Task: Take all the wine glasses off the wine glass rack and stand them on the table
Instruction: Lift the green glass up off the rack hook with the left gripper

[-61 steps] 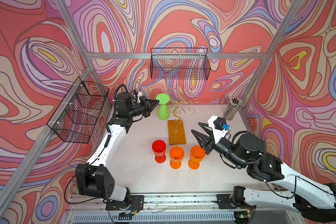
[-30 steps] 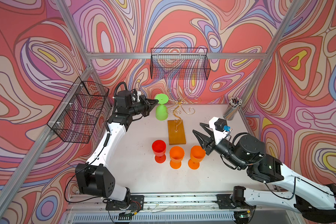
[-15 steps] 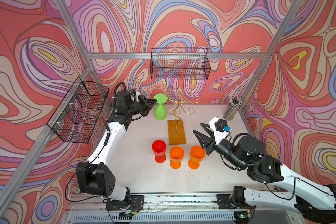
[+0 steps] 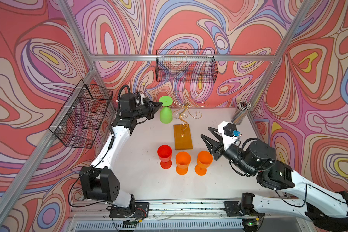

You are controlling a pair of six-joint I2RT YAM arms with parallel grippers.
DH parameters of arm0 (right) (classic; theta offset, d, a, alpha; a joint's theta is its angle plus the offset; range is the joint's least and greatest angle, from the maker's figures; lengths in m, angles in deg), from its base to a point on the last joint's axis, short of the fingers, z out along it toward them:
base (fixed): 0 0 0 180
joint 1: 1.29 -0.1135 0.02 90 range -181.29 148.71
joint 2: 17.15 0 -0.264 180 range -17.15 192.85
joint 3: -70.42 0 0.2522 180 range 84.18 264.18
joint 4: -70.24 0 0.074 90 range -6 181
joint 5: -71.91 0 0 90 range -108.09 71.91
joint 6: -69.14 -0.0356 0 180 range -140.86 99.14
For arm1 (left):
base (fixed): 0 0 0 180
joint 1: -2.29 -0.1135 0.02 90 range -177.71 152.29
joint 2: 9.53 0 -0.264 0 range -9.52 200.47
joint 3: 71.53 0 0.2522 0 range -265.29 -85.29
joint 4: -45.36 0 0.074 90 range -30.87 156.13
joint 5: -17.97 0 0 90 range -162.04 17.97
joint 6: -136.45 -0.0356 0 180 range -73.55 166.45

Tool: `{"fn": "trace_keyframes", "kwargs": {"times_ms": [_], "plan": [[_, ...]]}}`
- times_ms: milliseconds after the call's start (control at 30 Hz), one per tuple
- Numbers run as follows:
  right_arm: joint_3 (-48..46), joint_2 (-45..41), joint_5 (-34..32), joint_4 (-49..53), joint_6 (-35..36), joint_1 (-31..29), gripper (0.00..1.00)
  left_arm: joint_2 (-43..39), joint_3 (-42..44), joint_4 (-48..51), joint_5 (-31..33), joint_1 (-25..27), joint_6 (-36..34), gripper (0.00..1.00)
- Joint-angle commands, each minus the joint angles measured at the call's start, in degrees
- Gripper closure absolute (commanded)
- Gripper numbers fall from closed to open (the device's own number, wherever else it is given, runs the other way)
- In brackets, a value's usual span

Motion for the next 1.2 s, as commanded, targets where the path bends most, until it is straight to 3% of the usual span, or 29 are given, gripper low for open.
{"fn": "trace_keyframes", "kwargs": {"times_ms": [0, 533, 800, 1167], "plan": [[-0.45, -0.38, -0.65, -0.49, 0.56, -0.33, 0.53, 1.17, -2.35, -3.04, -0.04, -0.42, 0.54, 1.00], [0.23, 0.63, -1.01, -0.47, 1.38, -0.31, 0.53, 4.50, -5.08, -5.36, -0.95, -0.25, 1.65, 1.00], [0.35, 1.17, -0.82, -0.56, 1.43, -0.25, 0.53, 5.65, -5.00, -7.36, -2.48, 2.73, 2.73, 1.00], [0.35, 1.16, -0.67, -0.38, 1.10, -0.25, 0.53, 1.92, -2.08, -6.88, -2.50, 4.24, 2.41, 1.00]]}}
